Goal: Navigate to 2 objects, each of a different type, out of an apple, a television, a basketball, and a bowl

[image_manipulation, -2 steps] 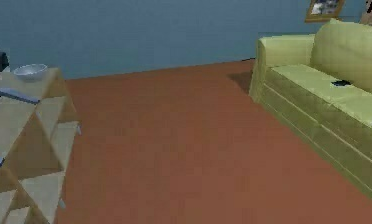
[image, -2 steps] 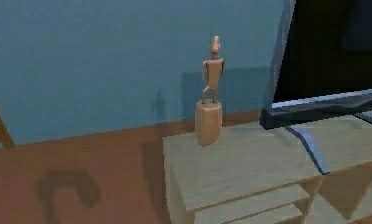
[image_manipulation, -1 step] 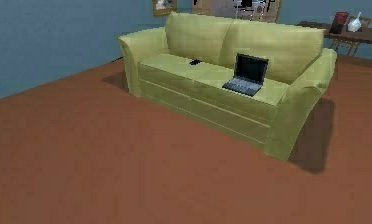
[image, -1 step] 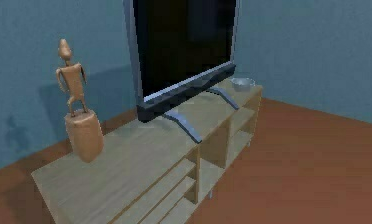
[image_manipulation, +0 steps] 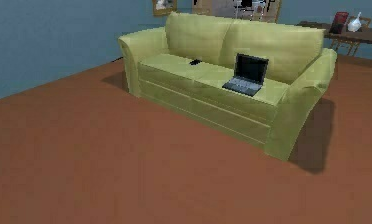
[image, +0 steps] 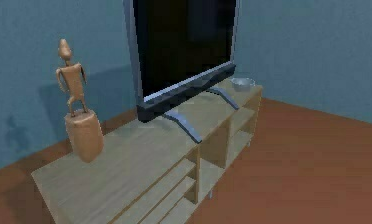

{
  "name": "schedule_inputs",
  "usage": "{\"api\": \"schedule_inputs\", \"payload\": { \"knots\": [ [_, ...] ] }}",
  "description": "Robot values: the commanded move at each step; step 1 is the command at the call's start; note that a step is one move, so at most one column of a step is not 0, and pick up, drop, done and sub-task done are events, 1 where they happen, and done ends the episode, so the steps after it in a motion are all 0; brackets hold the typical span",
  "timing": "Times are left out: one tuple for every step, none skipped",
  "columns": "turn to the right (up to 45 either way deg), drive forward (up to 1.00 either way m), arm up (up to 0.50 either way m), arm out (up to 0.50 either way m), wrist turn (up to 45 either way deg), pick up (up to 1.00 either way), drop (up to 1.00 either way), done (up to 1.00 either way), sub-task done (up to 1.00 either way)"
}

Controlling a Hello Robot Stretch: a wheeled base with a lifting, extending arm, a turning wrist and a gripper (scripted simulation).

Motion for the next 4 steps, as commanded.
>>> {"api": "schedule_inputs", "payload": {
  "knots": [
    [45.0,0.0,0.0,0.0,0.0,0.0,0.0,0.0,0.0],
    [45.0,0.0,0.0,0.0,0.0,0.0,0.0,0.0,0.0],
    [36.0,0.0,0.0,0.0,0.0,0.0,0.0,0.0,0.0],
    [0.0,0.1,0.0,0.0,0.0,0.0,0.0,0.0,0.0]
  ]
}}
